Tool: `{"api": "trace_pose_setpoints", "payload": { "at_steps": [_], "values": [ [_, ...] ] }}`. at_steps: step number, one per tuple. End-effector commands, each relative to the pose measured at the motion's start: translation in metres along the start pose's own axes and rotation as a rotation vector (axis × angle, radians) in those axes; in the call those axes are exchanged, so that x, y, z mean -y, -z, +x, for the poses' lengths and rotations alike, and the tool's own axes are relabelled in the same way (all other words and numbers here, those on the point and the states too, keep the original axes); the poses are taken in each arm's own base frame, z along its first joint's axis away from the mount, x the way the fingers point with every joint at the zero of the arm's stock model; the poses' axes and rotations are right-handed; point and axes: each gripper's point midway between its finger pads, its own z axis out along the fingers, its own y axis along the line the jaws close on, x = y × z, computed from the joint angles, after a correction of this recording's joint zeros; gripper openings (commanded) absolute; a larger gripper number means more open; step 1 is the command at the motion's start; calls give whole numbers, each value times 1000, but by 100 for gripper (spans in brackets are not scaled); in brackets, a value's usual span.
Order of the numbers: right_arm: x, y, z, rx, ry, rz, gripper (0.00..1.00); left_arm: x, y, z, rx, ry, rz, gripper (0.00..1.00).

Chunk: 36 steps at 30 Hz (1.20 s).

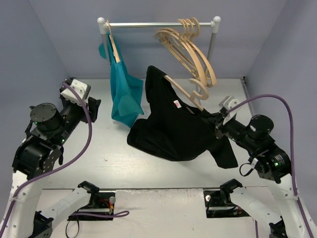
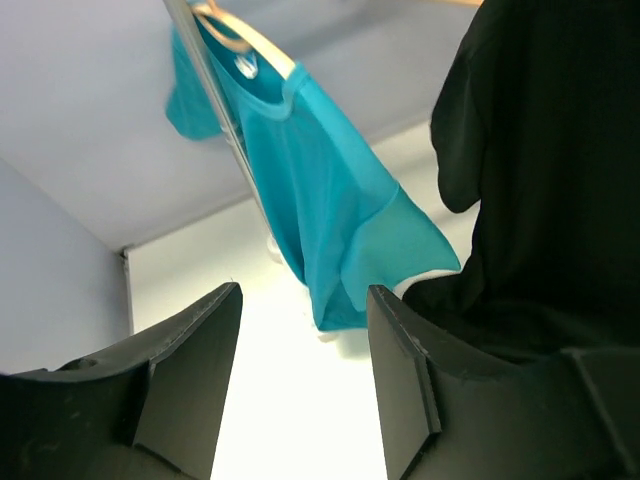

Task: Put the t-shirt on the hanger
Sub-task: Place the hanger at the clothesline.

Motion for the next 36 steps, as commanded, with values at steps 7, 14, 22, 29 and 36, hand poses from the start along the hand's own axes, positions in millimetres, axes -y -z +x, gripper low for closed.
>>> {"api": "trace_pose_setpoints", "payload": {
  "at_steps": [7,14,22,29,36],
  "values": [
    [50,-95,-7,-85,-68,89,0,-8,-25,21,-47,12,-78,50],
    [91,-155,-42,-70,-97,182,0,-25,-26,50,-118,-12,-193,52],
    [129,-222,-81,-4,-101,241,0,-28,-29,79,-140,-3,-254,70],
    [141,-279,-88,37,-130,224,0,-33,-26,101,-117,9,-313,77],
    [136,-319,-79,49,-148,202,0,-27,-30,107,-133,7,-289,77]
  ]
}}
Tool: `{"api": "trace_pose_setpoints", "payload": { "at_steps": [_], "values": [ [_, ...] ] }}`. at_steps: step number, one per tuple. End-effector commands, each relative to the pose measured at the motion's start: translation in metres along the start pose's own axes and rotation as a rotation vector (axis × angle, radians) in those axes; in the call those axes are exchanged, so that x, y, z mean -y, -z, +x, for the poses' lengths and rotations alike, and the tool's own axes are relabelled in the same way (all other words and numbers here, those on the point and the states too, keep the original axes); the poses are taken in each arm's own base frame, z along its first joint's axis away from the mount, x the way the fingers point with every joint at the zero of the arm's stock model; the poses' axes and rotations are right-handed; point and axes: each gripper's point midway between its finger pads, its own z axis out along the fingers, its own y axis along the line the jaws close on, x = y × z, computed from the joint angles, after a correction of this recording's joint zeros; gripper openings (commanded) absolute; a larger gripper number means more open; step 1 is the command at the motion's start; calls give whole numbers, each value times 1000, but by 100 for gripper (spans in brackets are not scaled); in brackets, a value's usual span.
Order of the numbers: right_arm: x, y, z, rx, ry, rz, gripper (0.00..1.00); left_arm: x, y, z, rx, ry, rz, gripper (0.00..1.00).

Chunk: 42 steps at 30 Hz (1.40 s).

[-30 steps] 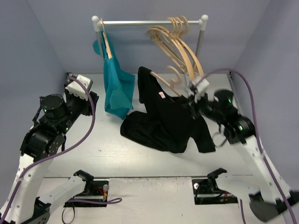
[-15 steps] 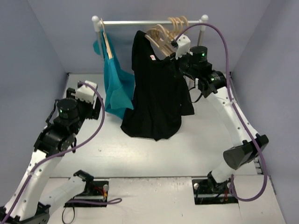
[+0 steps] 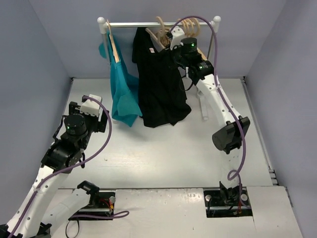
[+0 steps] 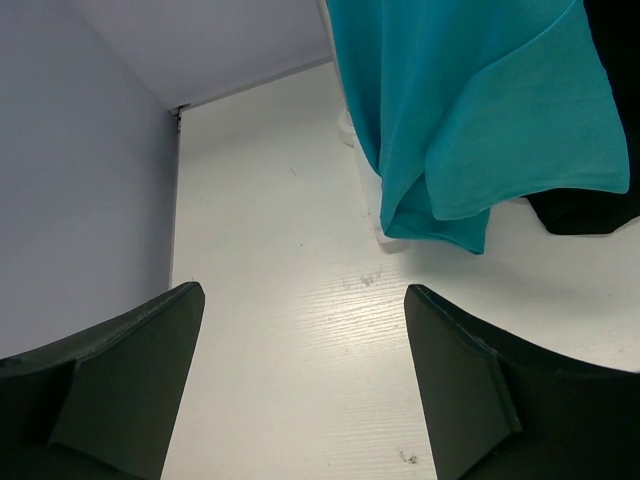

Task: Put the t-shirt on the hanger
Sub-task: Place the hanger at the clothesline, then reset both arms

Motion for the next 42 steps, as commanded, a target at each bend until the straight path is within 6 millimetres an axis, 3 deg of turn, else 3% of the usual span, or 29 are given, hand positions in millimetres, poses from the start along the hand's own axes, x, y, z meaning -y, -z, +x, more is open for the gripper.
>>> {"api": "trace_pose_setpoints", "payload": {
  "at_steps": [1,5,9,10,14,18,20,21,22,23,27,31,32,33,34,35,37,38,39,42],
  "values": [
    [-14,14,-75,218,2,-12,0,-6,-1,-27,93,54,-26,77],
    [-22,5,-70,213,-4,-29,0,-6,0,-28,100,55,-19,77],
    [-35,-4,-50,164,1,-43,1,-6,1,-28,103,56,-16,77],
    [-38,-7,-40,140,5,-40,7,-5,1,-28,102,56,-14,77],
    [-41,-3,-28,107,19,-26,46,-6,2,-28,106,64,-17,78],
    [-33,28,-49,145,39,12,65,-2,5,-37,127,82,11,78],
    [-29,50,-66,182,48,30,82,-3,12,-51,138,102,36,80],
    [-28,52,-68,186,49,32,84,-5,15,-56,140,107,38,80],
    [-28,69,-79,211,55,31,95,-8,22,-66,144,115,45,81],
    [-28,86,-88,233,59,35,99,-11,28,-73,147,120,47,81],
    [-25,142,-97,273,58,61,100,-19,44,-87,162,145,51,82],
    [-12,207,-81,298,51,141,100,-30,62,-89,184,155,30,82],
    [-8,239,-89,352,38,168,100,-31,65,-88,186,156,28,82],
    [-3,240,-75,330,27,194,100,-33,68,-87,189,158,25,82],
    [6,257,-58,328,5,254,100,-34,71,-84,186,154,23,82],
    [10,285,-65,385,-16,275,100,-33,72,-80,175,149,24,82],
    [26,302,-29,363,-68,381,100,-38,77,-73,168,139,9,82],
    [33,322,-12,376,-86,430,100,-39,80,-67,157,136,4,82],
    [35,349,-4,417,-99,448,100,-40,84,-60,150,138,-1,82],
    [41,378,34,447,-143,494,100,-38,90,-44,144,151,5,82]
  ]
}}
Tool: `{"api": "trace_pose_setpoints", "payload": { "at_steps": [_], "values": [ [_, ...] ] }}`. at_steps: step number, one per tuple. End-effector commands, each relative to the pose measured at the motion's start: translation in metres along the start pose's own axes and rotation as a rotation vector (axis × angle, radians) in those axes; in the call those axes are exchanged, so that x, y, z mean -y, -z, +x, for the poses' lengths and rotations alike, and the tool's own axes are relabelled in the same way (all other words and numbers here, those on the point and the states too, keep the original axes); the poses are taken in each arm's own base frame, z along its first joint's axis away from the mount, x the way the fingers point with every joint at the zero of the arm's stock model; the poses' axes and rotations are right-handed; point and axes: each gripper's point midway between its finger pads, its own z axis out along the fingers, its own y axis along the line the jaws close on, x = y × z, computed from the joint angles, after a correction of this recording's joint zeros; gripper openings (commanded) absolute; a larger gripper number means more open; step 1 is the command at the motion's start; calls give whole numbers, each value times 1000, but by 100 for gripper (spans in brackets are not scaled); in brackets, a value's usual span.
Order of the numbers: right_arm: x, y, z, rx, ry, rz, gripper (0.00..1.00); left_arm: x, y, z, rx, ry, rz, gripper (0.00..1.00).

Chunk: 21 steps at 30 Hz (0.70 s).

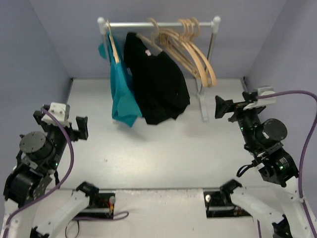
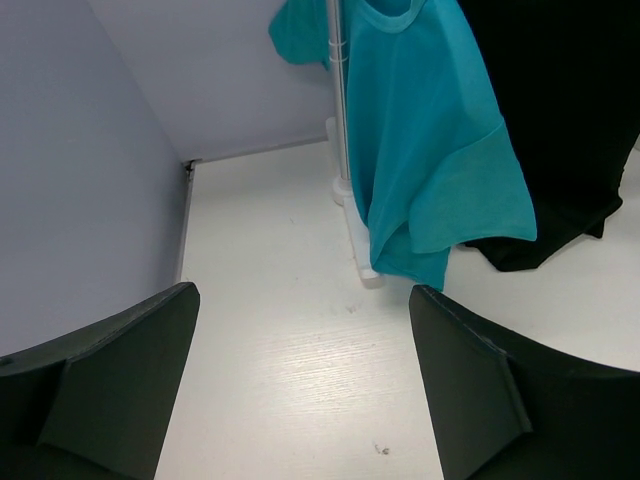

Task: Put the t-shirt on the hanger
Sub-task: Reset both arms

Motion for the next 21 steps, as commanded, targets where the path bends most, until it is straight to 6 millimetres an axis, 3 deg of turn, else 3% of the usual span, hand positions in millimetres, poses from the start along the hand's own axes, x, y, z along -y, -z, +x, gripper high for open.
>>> {"api": "trace_pose_setpoints", "payload": {
  "at_steps": [1,5,14,21],
  "values": [
    [35,30,23,52,-80,166,100,-1,5,18,-24,19,-13,82],
    [53,52,59,48,-139,253,100,3,10,44,-62,16,3,82],
    [50,48,78,20,-219,274,100,9,1,97,-138,57,-30,82],
    [53,49,80,23,-221,286,100,7,-2,98,-137,53,-44,82]
  ]
}}
